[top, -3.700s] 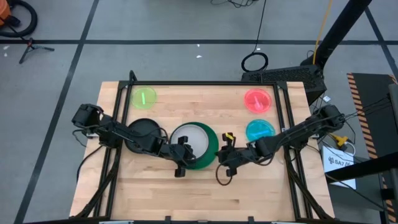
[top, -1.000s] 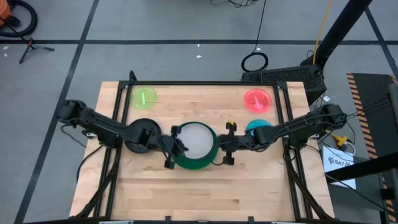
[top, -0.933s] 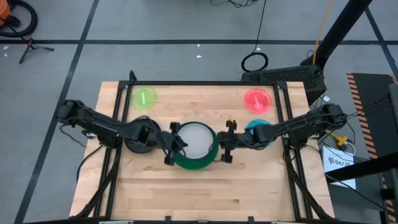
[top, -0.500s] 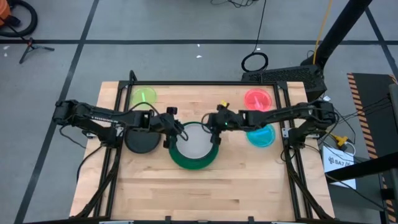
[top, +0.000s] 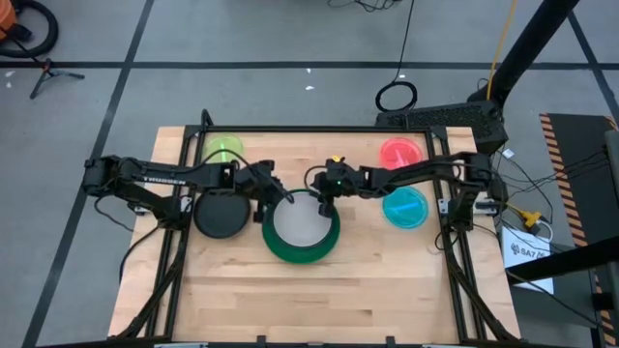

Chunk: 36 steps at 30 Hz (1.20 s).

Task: Stack plastic plates
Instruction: Remove the white plate from the stacked plates

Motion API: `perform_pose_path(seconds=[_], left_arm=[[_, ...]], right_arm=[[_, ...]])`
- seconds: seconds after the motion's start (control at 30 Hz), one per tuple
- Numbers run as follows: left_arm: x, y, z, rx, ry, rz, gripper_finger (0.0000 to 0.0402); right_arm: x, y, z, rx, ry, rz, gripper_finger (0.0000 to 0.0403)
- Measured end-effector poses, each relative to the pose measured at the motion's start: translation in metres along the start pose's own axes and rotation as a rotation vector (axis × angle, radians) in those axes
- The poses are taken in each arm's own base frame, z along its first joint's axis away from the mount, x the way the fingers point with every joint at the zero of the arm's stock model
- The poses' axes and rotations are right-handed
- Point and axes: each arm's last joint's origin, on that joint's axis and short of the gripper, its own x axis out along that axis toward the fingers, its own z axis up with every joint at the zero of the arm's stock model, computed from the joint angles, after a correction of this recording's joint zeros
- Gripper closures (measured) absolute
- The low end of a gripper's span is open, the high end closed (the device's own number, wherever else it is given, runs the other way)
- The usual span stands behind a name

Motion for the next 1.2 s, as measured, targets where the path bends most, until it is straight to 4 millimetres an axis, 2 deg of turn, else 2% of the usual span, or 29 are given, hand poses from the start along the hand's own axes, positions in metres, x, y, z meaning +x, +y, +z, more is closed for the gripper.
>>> perform_pose_path(seconds=[0.17, 0.33, 0.5, 0.87, 1.2], left_arm=[[0.0, -0.005, 0.001, -0.043, -0.001, -0.029, 0.04], [-0.001, -0.011, 0.002, -0.067, -0.002, -0.047, 0.04], [-0.002, -0.018, 0.004, -0.084, -0.009, -0.065, 0.04], [-0.003, -0.031, 0.008, -0.115, -0.017, -0.092, 0.04], [-0.004, -0.036, 0.009, -0.125, -0.02, -0.105, 0.04]], right_arm=[[0.012, 0.004, -0.012, 0.008, 0.05, 0.009, 0.0236], [0.017, 0.004, -0.017, 0.009, 0.07, -0.014, 0.0239], [0.017, 0.004, -0.017, 0.003, 0.07, -0.02, 0.0267], [0.017, 0.003, -0.014, 0.006, 0.042, -0.023, 0.0361], [0.016, 0.003, -0.011, 0.021, 0.013, -0.025, 0.0362]])
